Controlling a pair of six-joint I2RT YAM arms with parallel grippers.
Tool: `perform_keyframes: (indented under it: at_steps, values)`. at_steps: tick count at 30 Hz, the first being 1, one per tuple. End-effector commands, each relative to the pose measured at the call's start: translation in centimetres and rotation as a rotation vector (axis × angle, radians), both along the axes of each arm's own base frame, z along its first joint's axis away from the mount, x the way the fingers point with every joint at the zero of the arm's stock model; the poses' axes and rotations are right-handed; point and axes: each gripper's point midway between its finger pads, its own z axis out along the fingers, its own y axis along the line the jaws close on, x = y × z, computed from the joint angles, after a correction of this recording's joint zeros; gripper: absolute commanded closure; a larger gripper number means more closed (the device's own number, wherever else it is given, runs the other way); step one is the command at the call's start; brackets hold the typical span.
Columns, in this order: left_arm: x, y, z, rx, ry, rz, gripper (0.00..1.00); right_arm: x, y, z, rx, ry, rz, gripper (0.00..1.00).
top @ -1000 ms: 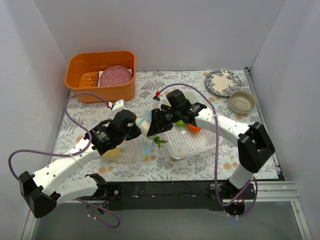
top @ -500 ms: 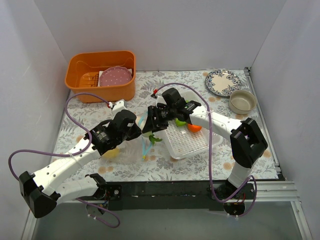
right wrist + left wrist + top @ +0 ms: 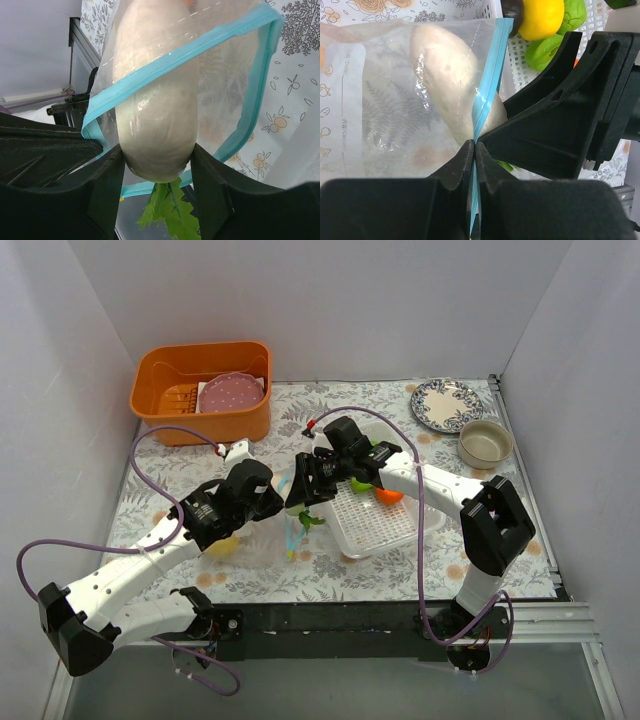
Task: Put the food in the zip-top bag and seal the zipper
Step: Place the fake vegetable in the zipper food storage bag.
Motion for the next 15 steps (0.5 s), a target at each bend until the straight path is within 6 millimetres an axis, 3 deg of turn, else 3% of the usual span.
perform_keyframes:
  at_steps: [1,4,5,12,15]
  values:
    - [-0.1,-0.2,0.9,-0.024,-0.02,-0.014,0.97,0.2,0.7,2.8,0.058,-0.079,0.013,0.4]
    - [-0.1,-0.2,0.8,-0.022,-0.019,-0.013,0.97,0.2,0.6,3.3,0.074,-0.099,0.023,0.31]
    - [-0.1,-0.2,0.7,-0.02,-0.017,-0.015,0.97,0.1,0.7,3.4,0.078,-0.109,0.03,0.23]
    - [-0.1,-0.2,0.9,-0.023,-0.022,-0.012,0.97,0.3,0.3,4.3,0.091,-0.159,0.014,0.23]
    - [-0.1,0.0,1.1,-0.021,-0.024,-0.006,0.97,0.9,-0.8,4.3,0.054,-0.205,-0.032,0.25]
